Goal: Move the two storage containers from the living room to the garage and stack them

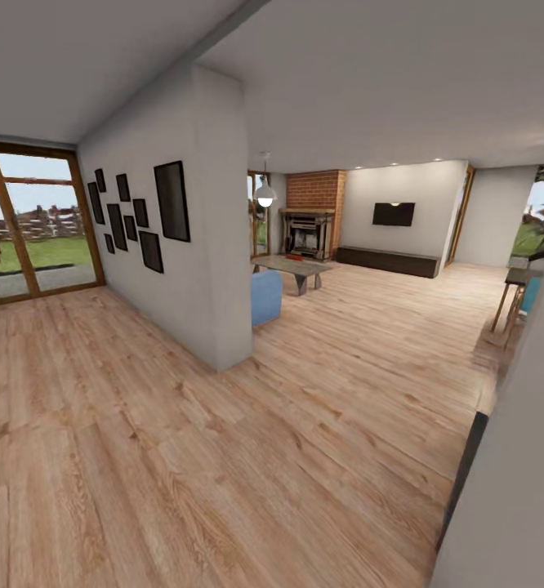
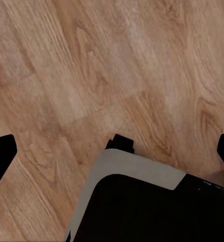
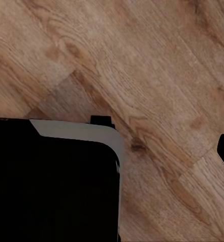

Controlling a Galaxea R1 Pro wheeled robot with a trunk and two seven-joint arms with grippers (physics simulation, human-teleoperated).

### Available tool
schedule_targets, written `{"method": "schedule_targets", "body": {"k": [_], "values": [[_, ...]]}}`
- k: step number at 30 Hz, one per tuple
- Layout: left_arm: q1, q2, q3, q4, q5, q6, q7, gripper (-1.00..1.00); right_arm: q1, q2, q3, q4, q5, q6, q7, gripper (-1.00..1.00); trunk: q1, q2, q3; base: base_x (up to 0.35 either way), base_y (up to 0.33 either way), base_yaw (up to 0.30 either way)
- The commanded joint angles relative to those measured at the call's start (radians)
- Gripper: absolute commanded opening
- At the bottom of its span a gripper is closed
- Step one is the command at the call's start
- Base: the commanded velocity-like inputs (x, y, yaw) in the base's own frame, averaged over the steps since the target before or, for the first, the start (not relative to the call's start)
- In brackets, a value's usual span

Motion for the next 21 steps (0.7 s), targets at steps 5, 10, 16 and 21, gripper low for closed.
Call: {"method": "schedule_targets", "body": {"k": [5, 10, 16, 21], "values": [[-0.001, 0.000, 0.003, 0.001, 0.002, -0.004, 0.001, 1.00, -0.001, 0.002, 0.008, 0.003, -0.009, -0.006, -0.001, 1.00, 0.001, -0.001, -0.001, 0.323, 0.000, -0.150], [-0.001, 0.000, 0.003, 0.001, 0.002, -0.005, 0.001, 1.00, -0.001, 0.003, 0.009, 0.003, -0.011, -0.005, -0.001, 1.00, 0.001, -0.001, -0.001, 0.323, 0.000, -0.231], [-0.001, 0.000, 0.003, 0.001, 0.002, -0.005, 0.001, 1.00, -0.001, 0.003, 0.010, 0.003, -0.011, -0.005, -0.001, 1.00, 0.001, -0.001, -0.001, 0.323, 0.000, -0.218], [-0.001, 0.000, 0.004, 0.001, 0.002, -0.005, 0.001, 1.00, -0.001, 0.003, 0.010, 0.003, -0.011, -0.005, -0.001, 1.00, 0.001, -0.001, -0.001, 0.323, 0.000, -0.035]]}}
